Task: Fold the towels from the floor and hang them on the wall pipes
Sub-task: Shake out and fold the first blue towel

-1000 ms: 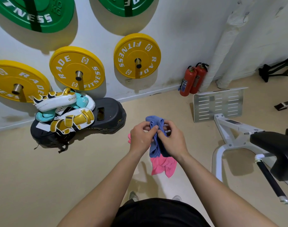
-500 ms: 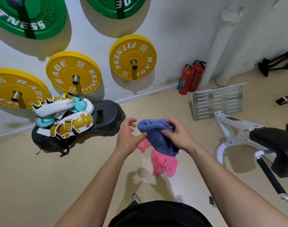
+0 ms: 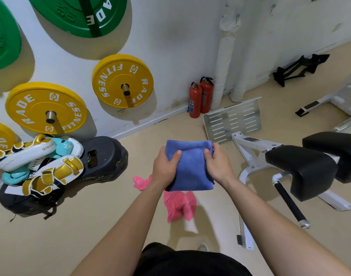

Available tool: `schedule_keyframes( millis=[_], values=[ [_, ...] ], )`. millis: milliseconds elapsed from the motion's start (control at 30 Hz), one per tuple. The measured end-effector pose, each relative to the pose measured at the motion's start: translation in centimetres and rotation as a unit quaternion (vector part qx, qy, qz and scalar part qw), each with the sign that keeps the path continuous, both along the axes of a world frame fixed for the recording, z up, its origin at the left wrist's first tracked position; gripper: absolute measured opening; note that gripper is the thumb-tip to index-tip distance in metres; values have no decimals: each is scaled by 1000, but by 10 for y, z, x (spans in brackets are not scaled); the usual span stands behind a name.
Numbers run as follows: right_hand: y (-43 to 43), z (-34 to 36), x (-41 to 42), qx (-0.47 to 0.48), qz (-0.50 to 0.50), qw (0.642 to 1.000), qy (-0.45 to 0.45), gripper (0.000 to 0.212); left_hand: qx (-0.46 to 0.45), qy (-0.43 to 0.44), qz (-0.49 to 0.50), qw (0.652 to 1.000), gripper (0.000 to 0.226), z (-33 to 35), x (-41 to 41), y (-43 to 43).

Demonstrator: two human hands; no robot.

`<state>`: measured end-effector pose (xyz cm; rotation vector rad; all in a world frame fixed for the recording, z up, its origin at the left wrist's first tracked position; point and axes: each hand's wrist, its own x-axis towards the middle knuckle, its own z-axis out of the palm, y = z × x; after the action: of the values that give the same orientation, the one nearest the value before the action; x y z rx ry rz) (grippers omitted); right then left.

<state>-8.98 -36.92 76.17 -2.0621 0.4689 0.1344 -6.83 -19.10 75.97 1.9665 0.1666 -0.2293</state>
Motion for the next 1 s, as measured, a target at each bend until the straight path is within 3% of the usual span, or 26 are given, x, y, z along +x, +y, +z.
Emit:
schedule_keyframes(
  millis=[133, 433, 600, 733, 867, 1000],
  values=[
    [-30, -1, 7, -52, -20, 998, -10, 34, 51, -2, 6, 999, 31, -4, 17, -56],
    [-123, -12, 106, -120, -37, 992, 11, 34, 135, -7, -64, 989, 32, -14, 125, -147],
    [-190, -22, 224, -167, -44, 985, 13, 37, 133, -9, -106, 985, 34, -29, 246, -208],
    [-249, -27, 342, -154, -57, 986, 23, 35, 97, -16, -122, 988, 17, -32, 368, -267],
    [-309, -15, 460, -141, -63, 987, 34, 33, 100, 21, -129, 986, 36, -25, 491, -324],
    [-361, 0, 559, -93, -84, 992, -29, 27, 79, 13, -128, 989, 36, -10, 596, -374]
  ],
)
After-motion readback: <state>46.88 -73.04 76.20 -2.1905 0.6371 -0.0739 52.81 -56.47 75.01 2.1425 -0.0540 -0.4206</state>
